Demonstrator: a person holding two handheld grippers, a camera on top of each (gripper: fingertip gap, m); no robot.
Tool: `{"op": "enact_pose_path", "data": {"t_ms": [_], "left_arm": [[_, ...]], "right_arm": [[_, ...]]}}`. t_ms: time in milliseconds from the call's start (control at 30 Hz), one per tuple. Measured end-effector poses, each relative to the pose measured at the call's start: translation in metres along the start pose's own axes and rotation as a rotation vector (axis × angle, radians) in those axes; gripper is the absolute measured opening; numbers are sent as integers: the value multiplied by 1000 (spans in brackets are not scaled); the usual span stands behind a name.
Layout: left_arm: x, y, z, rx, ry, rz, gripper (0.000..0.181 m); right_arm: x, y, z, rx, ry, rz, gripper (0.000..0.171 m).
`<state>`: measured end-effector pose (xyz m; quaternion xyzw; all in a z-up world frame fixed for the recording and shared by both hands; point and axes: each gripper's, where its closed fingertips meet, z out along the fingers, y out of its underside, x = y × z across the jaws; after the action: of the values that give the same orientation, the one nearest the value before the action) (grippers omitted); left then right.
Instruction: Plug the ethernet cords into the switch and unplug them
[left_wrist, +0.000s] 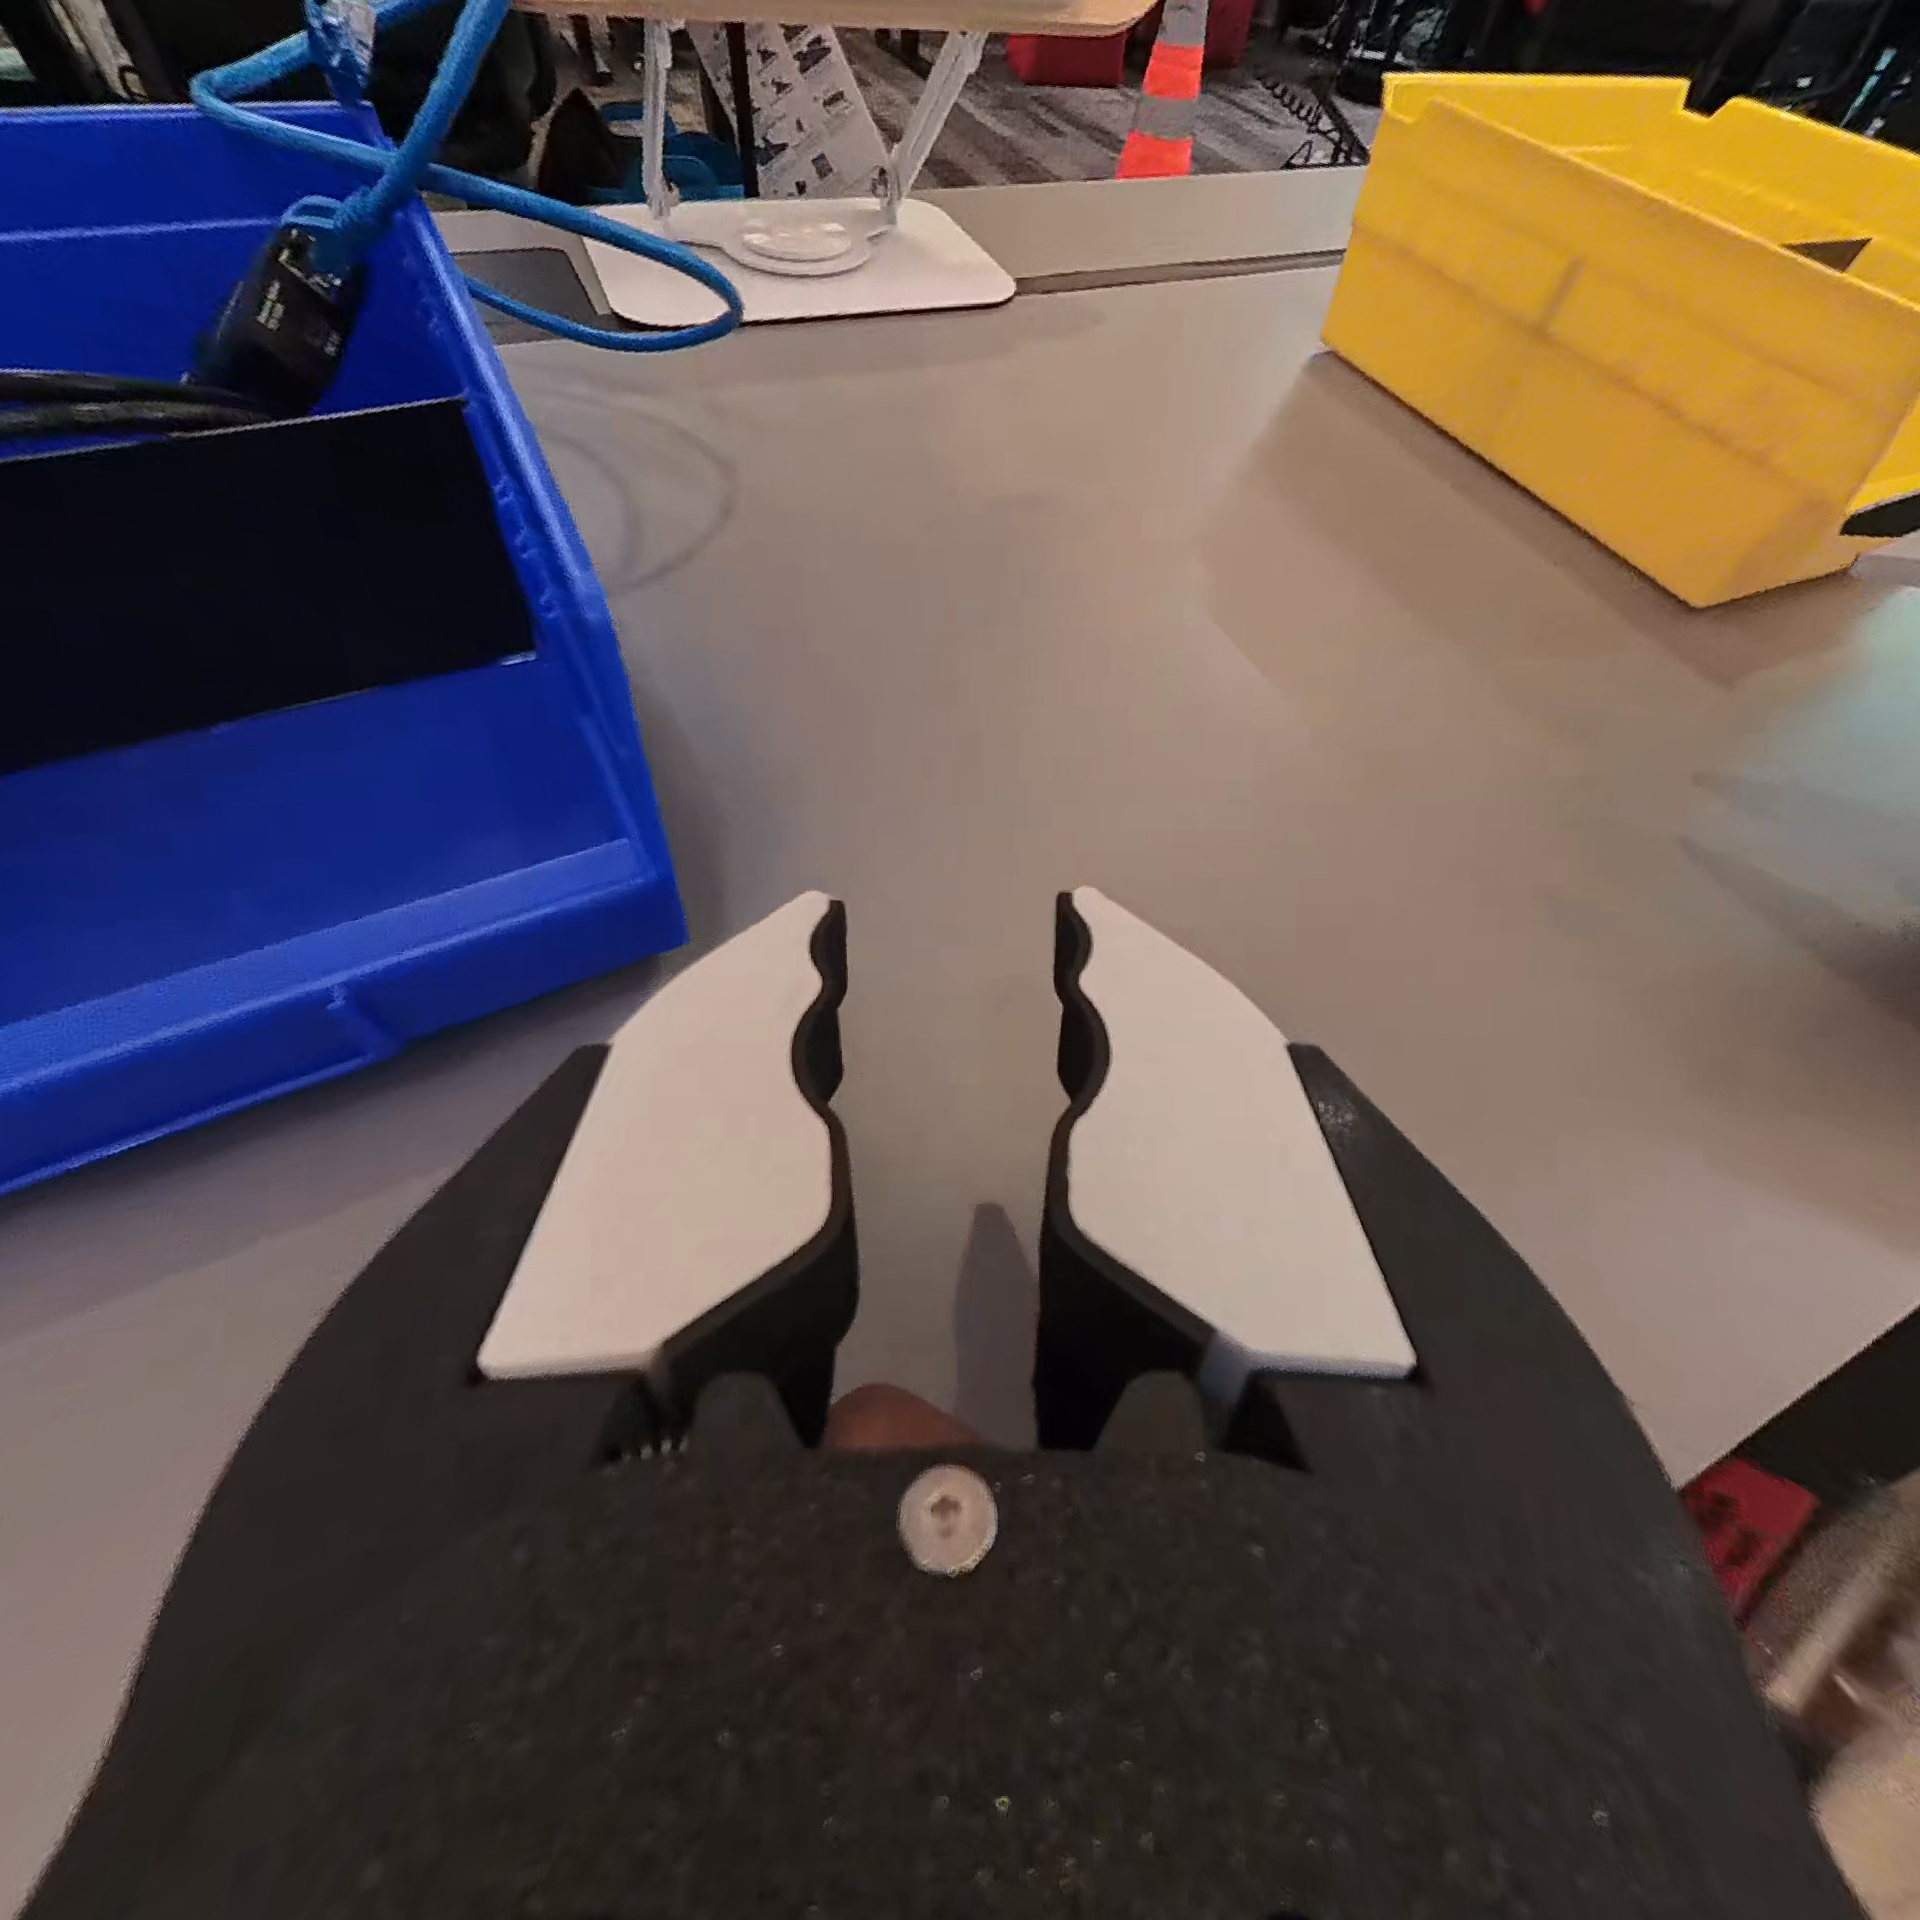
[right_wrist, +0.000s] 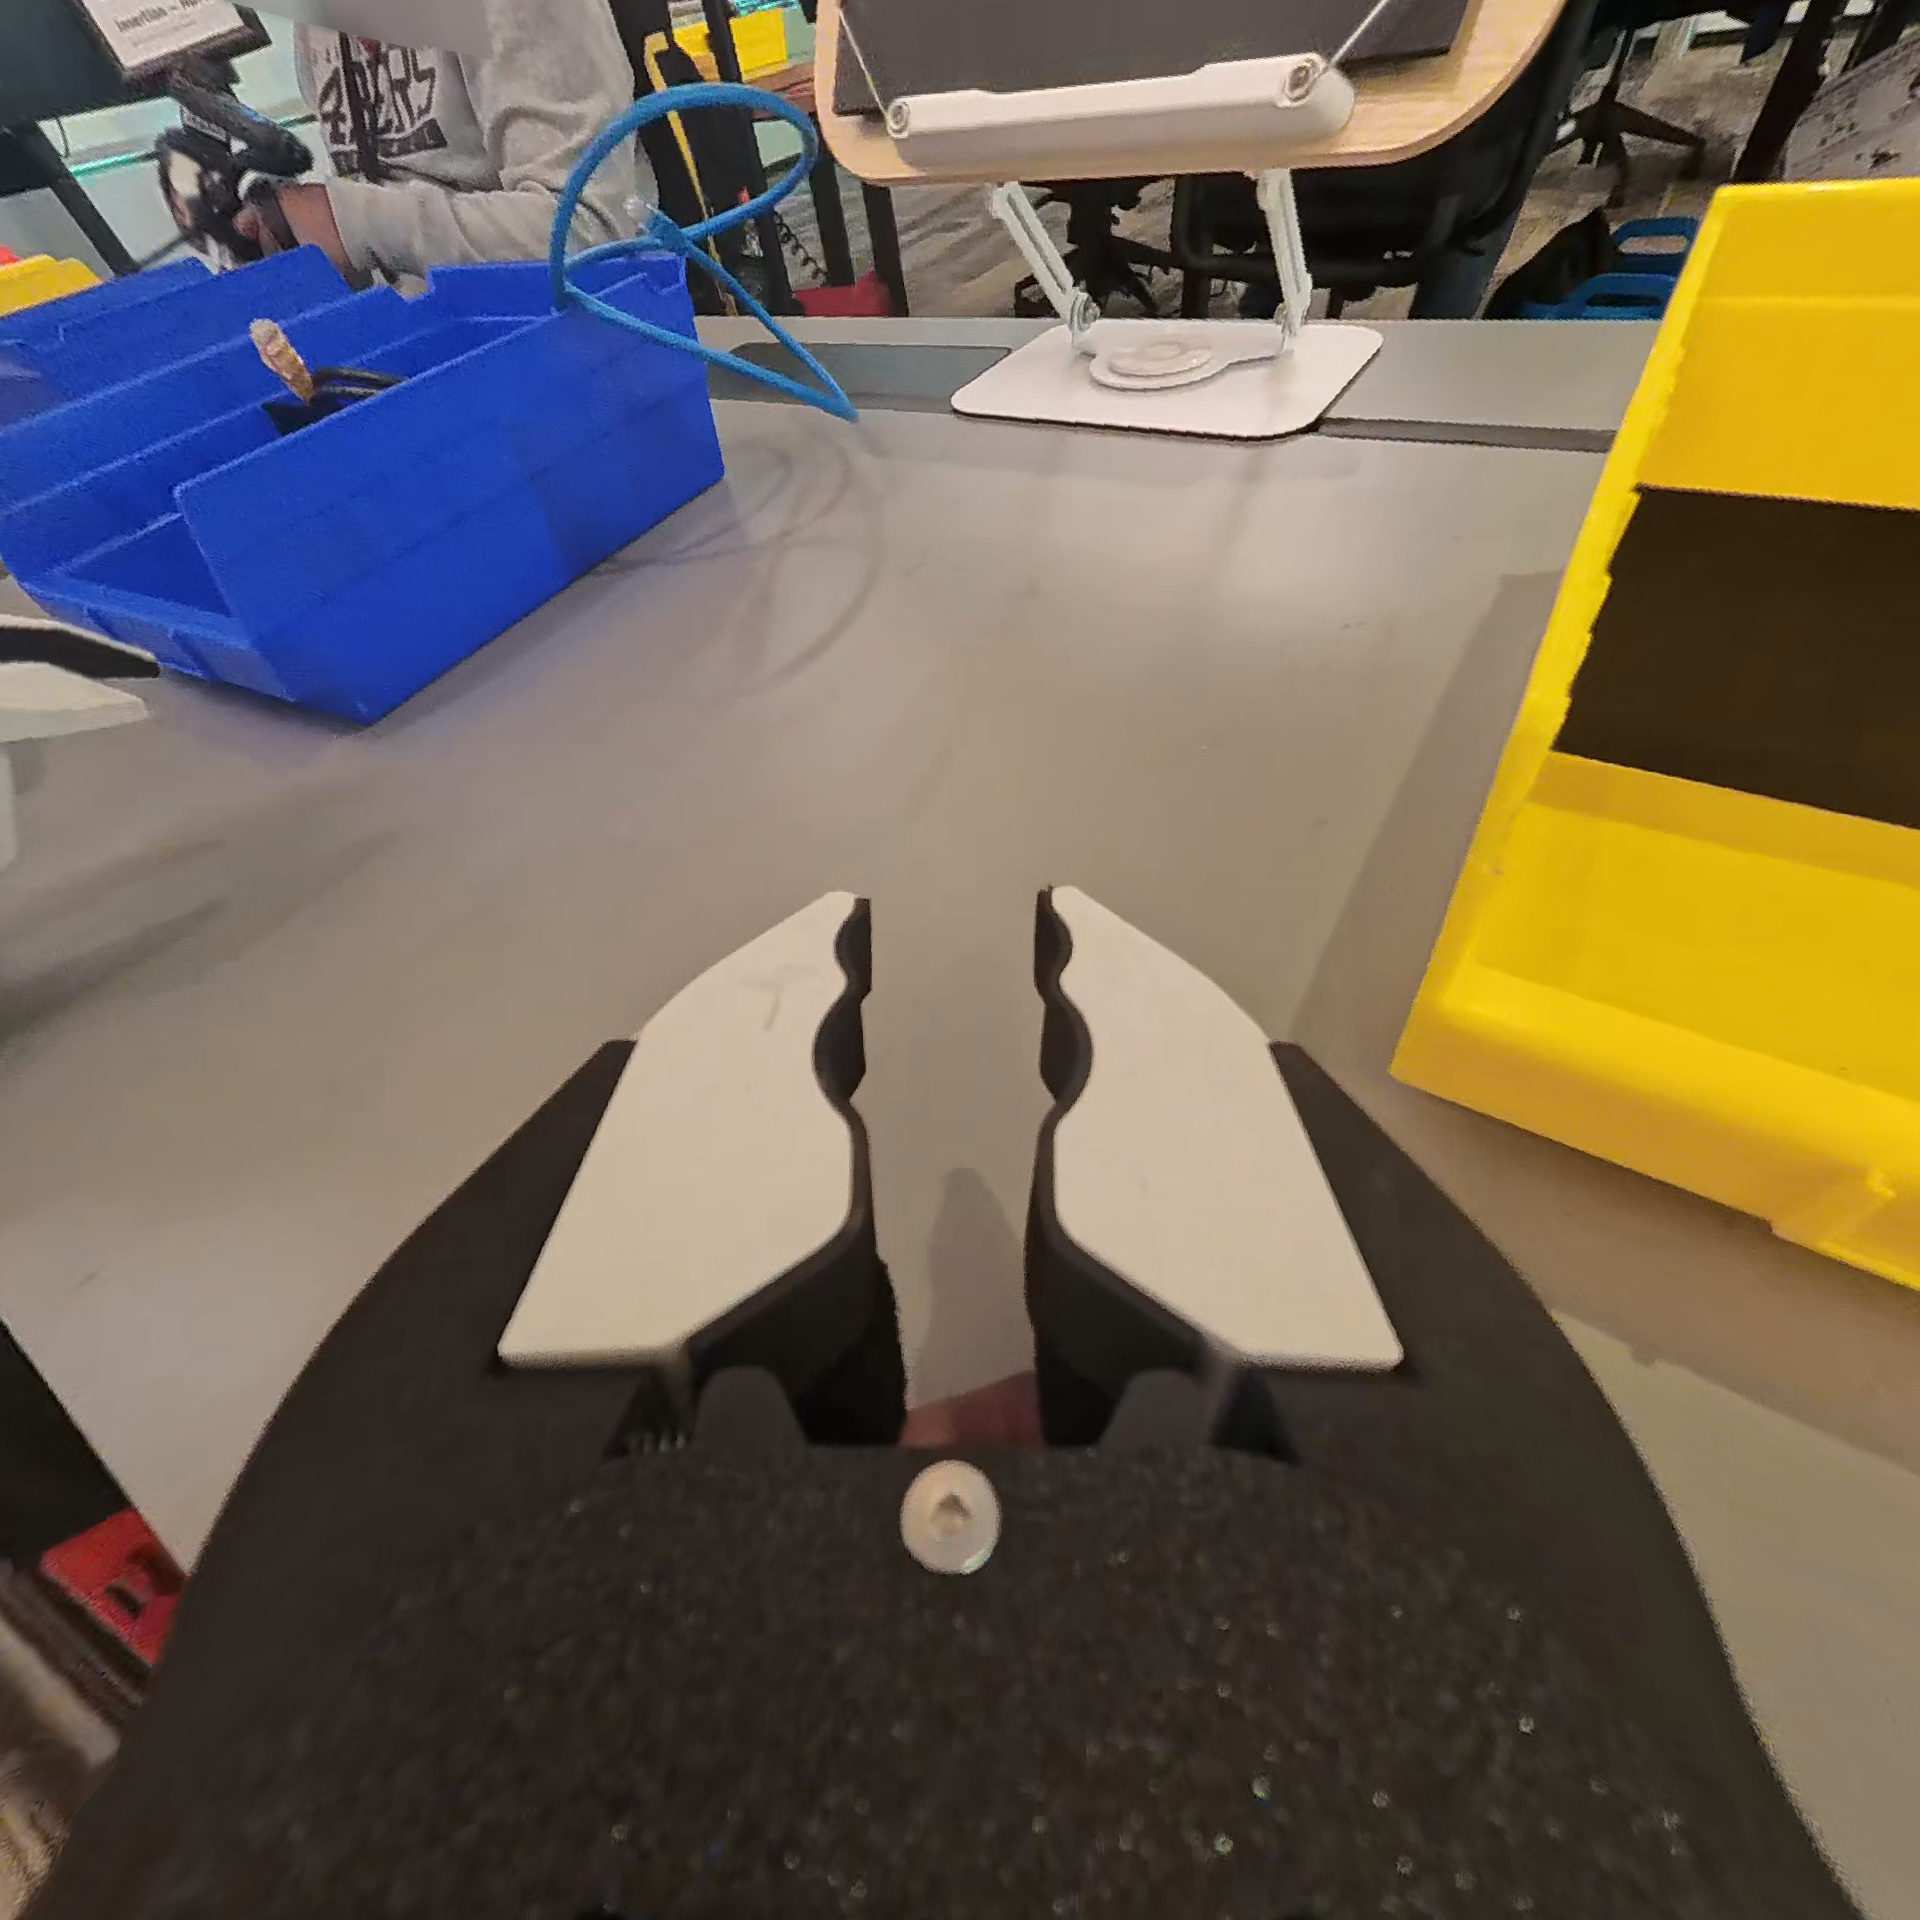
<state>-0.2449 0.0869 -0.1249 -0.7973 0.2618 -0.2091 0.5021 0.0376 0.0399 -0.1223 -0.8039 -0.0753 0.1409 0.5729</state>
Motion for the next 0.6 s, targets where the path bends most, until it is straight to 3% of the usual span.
{"op": "enact_pose_path", "data": {"t_ms": [233, 367, 467, 600], "left_arm": [[31, -13, -6, 62, 192, -73, 49], [31, -35, -18, 100, 250, 36, 51], [-5, -74, -22, 17, 248, 126, 53], [-102, -116, 19, -199, 89, 275, 58]], "right_arm": [[1, 4, 3, -18, 0, -2, 29], [2, 3, 3, -15, 0, 3, 29], [1, 6, 2, -34, -7, -1, 29], [-2, 3, 2, -25, -28, 6, 29]]}}
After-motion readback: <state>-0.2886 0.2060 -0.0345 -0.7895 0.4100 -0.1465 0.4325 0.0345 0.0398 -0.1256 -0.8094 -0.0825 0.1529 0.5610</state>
